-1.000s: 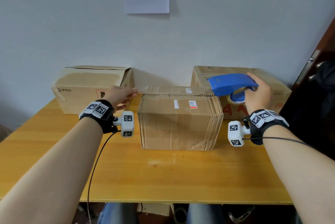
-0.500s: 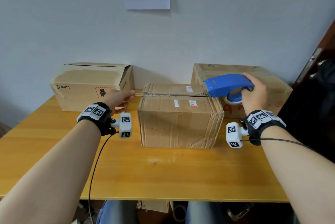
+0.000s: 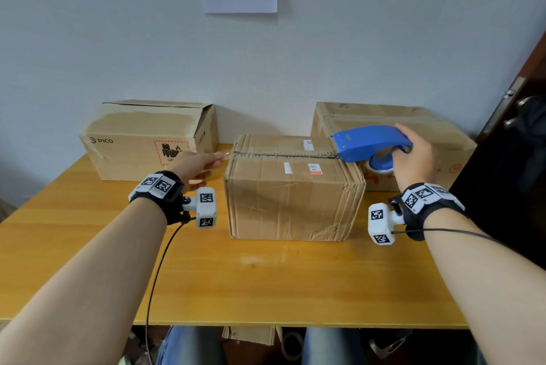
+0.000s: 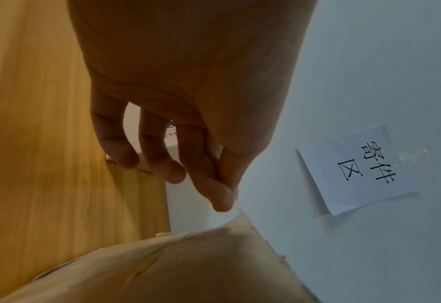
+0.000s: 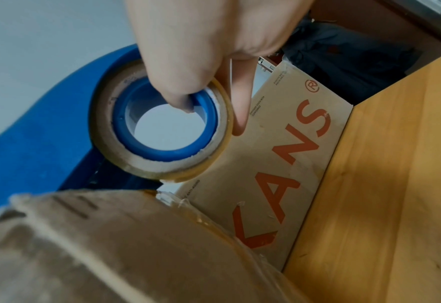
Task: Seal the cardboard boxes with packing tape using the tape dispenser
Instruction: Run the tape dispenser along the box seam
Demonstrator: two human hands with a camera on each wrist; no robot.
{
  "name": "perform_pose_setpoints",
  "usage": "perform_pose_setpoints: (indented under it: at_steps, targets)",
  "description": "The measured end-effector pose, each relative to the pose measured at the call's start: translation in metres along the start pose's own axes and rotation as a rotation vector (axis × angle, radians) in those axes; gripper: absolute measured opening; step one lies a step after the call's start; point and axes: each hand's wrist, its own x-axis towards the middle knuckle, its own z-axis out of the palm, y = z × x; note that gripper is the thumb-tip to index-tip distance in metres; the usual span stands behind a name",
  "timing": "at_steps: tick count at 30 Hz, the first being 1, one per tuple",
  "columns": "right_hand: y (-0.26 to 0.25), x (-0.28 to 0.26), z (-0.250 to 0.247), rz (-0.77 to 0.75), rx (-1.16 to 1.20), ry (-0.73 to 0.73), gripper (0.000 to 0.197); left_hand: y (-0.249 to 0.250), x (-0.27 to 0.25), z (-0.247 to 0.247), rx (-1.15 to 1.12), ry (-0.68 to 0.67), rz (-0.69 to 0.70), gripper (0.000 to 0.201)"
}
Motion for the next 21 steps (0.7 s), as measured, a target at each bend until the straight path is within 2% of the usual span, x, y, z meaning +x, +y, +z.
perform_pose_setpoints:
  at_steps: [4, 9, 17, 19, 21]
  targets:
    - [0.000, 0.001, 0.003, 0.014, -0.007, 0.008, 0.051, -0.002, -0.004, 0.008, 0.013, -0.030, -0.031, 0.016]
    - [0.002, 0.001, 0.004, 0.021, -0.011, 0.018, 0.054, -0.008, -0.007, 0.022, 0.004, -0.042, -0.029, 0.032]
    - [0.001, -0.005, 0.006, 0.001, -0.070, 0.037, 0.059, -0.012, -0.011, 0.025, 0.038, -0.028, 0.020, 0.026]
    - [0.000, -0.007, 0.006, -0.001, -0.084, 0.041, 0.060, -0.011, -0.014, 0.028, 0.115, -0.037, 0.011, 0.032]
    - [0.002, -0.010, 0.007, -0.010, -0.095, 0.039, 0.060, -0.010, -0.018, 0.029, 0.230, -0.090, -0.051, 0.048]
